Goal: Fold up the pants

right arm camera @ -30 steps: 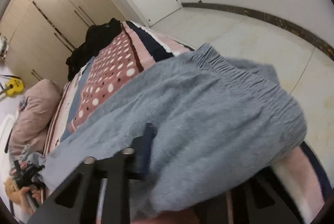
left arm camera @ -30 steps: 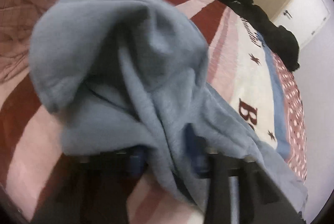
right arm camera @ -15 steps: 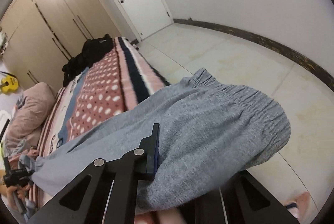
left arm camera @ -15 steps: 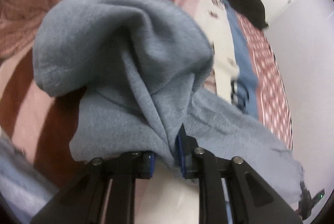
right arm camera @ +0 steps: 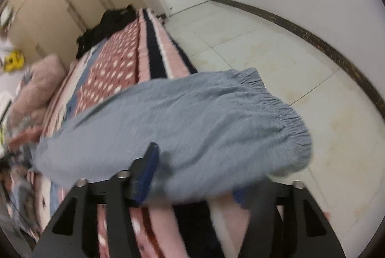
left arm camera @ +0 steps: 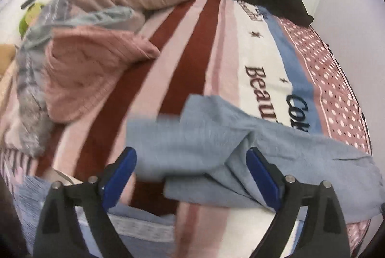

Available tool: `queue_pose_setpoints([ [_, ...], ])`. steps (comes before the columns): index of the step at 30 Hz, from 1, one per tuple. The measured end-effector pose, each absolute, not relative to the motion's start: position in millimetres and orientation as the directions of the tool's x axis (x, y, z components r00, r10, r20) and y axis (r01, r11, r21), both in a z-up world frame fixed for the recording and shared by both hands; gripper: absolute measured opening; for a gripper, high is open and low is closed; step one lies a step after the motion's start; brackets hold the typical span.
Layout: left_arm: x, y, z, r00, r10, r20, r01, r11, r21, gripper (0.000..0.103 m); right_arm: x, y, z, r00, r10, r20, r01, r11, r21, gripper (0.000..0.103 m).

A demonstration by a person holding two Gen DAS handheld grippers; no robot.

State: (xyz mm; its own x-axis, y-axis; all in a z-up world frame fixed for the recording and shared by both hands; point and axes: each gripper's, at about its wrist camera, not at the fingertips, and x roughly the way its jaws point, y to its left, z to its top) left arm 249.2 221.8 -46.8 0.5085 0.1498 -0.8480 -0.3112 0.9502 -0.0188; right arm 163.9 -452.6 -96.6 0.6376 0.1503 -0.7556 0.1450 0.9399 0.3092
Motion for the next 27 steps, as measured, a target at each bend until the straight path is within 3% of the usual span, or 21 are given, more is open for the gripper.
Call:
queue_pose_setpoints([
  [4, 254.0, 232.3, -43.2, 0.512, 0.137, -0.848, -0.292, 0.956, -0.022, 0.091, 146.5, -424.5, -76.1, 0.591, 0.172, -0.788, 0.047, 0.968, 0.246, 0.058],
  [9, 265.8, 222.3, -57.0, 0.484, 0.135, -0.864, -0.231, 0.973, 0.022, 0.092, 136.9, -380.1, -46.7, 0.607, 0.216, -0.765, -0.092, 0.975, 0.203, 0.058],
  [11, 272.1, 212.6, -61.7, 0.476, 0.132, -0.869, -0.160, 0.985, 0.061, 0.092, 139.7, -354.3, -31.5, 0.631, 0.273, -0.726, -0.183, 0.962, 0.203, 0.064],
  [13, 280.7, 203.7, -65.2, 0.459, 0.156, -0.874, -0.099, 0.987, 0.124, 0.092, 153.3, -327.1, -21.1, 0.638, 0.351, -0.686, -0.293, 0.934, 0.204, 0.079],
  [16, 295.0, 197.5, -67.6, 0.436, 0.143, -0.888, -0.019, 0.989, 0.150, 0.092, 183.8, -286.1, -19.0, 0.625, 0.422, -0.656, -0.454, 0.881, 0.133, 0.088],
  [22, 317.2, 187.0, -80.2, 0.362, 0.092, -0.928, 0.136, 0.979, 0.151, 0.092, 272.8, -223.5, -62.4, 0.482, 0.429, -0.764, -0.653, 0.758, 0.014, 0.084],
  [26, 317.0, 172.7, -98.5, 0.314, 0.029, -0.949, 0.238, 0.965, 0.108, 0.092, 312.9, -205.9, -101.0, 0.340, 0.411, -0.846, -0.715, 0.698, 0.052, 0.060],
  [27, 315.0, 166.8, -103.6, 0.303, 0.017, -0.953, 0.275, 0.956, 0.104, 0.092, 318.1, -205.9, -106.9, 0.314, 0.416, -0.853, -0.729, 0.681, 0.063, 0.059],
])
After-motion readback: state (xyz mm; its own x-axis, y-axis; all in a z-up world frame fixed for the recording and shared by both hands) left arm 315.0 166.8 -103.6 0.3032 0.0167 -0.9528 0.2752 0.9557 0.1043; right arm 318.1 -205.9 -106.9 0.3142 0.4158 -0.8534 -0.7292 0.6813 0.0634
